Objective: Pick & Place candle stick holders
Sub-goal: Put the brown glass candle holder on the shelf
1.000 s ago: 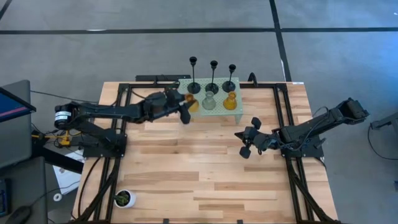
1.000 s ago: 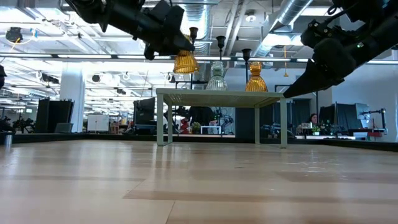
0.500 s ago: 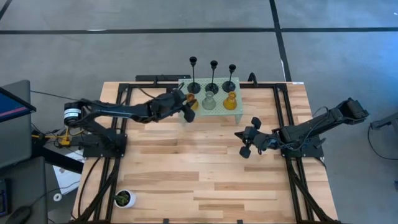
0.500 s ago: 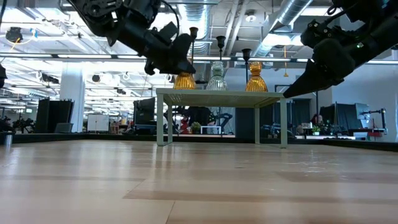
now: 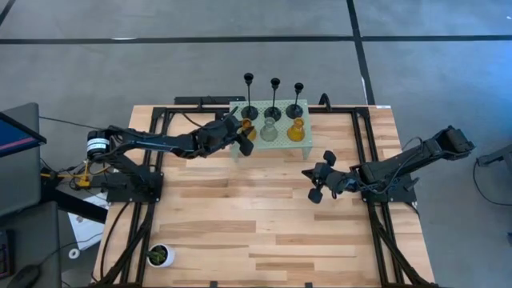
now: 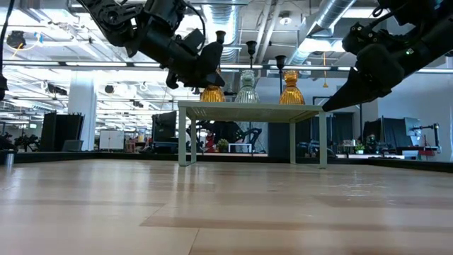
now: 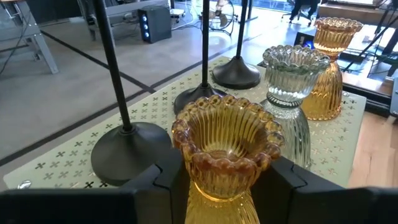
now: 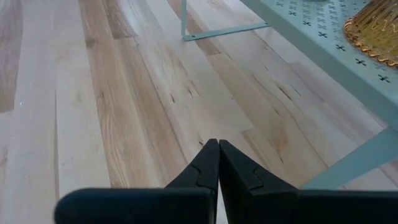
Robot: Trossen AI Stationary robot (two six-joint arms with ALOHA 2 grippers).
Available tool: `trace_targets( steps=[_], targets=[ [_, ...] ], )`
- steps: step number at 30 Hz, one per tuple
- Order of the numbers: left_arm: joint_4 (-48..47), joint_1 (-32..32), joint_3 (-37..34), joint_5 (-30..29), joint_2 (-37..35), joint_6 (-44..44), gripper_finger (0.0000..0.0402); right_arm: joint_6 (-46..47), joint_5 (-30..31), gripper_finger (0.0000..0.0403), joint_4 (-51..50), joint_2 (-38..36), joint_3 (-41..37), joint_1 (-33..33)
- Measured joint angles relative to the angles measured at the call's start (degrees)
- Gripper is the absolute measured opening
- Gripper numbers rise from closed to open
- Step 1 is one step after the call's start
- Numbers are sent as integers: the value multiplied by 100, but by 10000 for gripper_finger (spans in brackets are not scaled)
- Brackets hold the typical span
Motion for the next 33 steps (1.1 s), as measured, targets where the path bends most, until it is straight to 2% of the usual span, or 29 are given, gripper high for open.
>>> trace_targets(
  steps=[12,24,33],
  targets=[
    [-53,0,-8,4,-35,0,162,-2,0,0,0,0,0,0],
    [-3,0,-13,9,-33,0,174,-2,2,0,0,0,0,0],
    [15,0,-13,25,-33,72,230,-2,0,0,0,0,0,0]
  ],
)
